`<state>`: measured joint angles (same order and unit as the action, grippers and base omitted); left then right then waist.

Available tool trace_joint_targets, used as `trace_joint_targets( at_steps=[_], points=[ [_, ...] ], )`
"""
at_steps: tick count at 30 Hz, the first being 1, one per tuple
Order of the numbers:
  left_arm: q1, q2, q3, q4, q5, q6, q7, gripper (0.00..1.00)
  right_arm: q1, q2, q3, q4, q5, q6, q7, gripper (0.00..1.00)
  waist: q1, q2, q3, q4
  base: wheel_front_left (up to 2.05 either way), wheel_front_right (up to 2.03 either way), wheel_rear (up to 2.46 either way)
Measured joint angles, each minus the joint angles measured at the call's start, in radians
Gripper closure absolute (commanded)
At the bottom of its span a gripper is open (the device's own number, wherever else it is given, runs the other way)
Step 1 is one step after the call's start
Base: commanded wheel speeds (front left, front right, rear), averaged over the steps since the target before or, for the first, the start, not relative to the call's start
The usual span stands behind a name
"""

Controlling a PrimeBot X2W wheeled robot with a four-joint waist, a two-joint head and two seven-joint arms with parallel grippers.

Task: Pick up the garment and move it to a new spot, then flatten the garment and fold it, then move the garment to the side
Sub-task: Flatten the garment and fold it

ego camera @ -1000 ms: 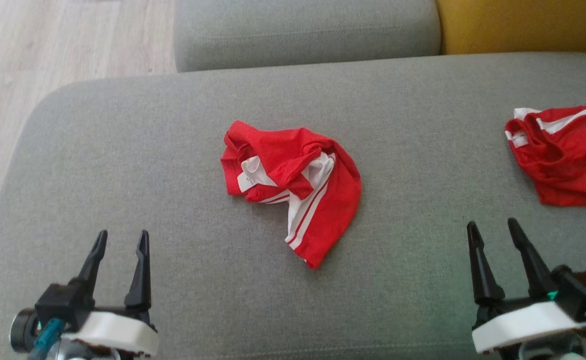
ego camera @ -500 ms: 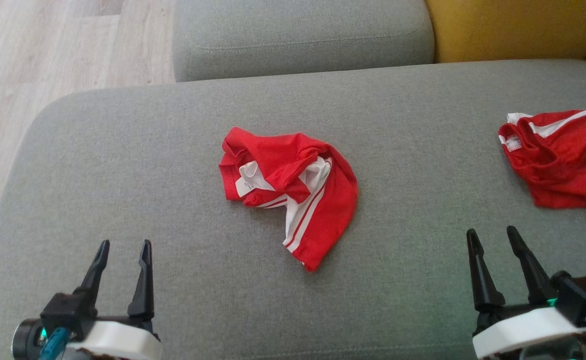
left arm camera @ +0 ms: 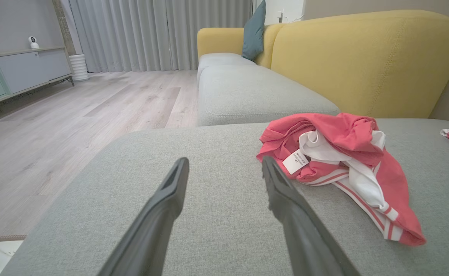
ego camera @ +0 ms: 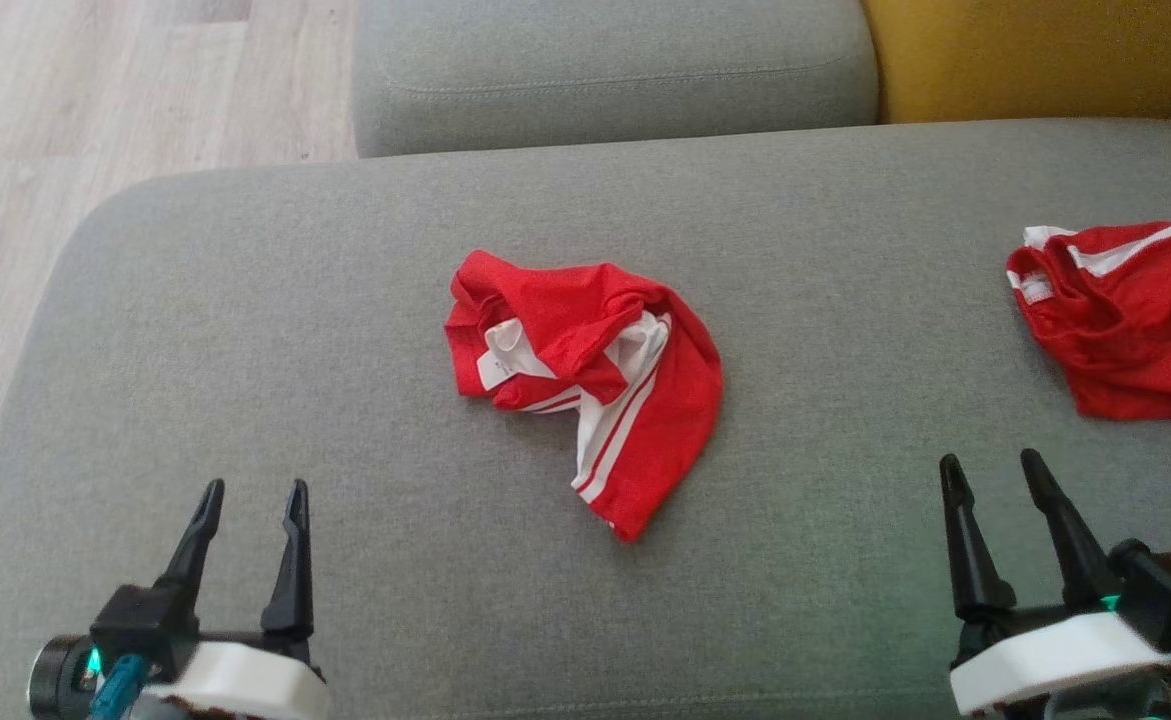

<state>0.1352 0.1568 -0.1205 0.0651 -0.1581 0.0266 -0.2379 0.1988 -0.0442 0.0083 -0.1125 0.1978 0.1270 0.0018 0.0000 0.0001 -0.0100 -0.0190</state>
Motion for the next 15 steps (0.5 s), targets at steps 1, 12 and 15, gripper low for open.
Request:
trace_joint_targets(
  at_steps=[1, 12, 15],
  points=[
    [0.0, 0.0, -0.002, 0.0, 0.0, 0.0, 0.0, 0.0, 0.0, 0.0, -0.003, 0.0, 0.0, 0.0, 0.0, 0.0, 0.0, 0.0, 0.001, 0.003, 0.0, 0.0, 0.0],
    [-0.118, -0.009, -0.046, -0.025, 0.006, -0.001, 0.0, 0.0, -0.224, -0.038, 0.249, 0.12, 0.011, 0.0, 0.093, 0.0, 0.0001, 0.0, 0.092, 0.068, 0.0, 0.0, 0.0],
    [-0.17, -0.022, -0.066, -0.02, 0.016, -0.009, -0.002, 0.0, -0.345, -0.047, 0.321, 0.2, 0.023, 0.0, 0.095, 0.0, 0.0002, 0.0, 0.117, 0.102, 0.0, 0.0, 0.0]
  ],
)
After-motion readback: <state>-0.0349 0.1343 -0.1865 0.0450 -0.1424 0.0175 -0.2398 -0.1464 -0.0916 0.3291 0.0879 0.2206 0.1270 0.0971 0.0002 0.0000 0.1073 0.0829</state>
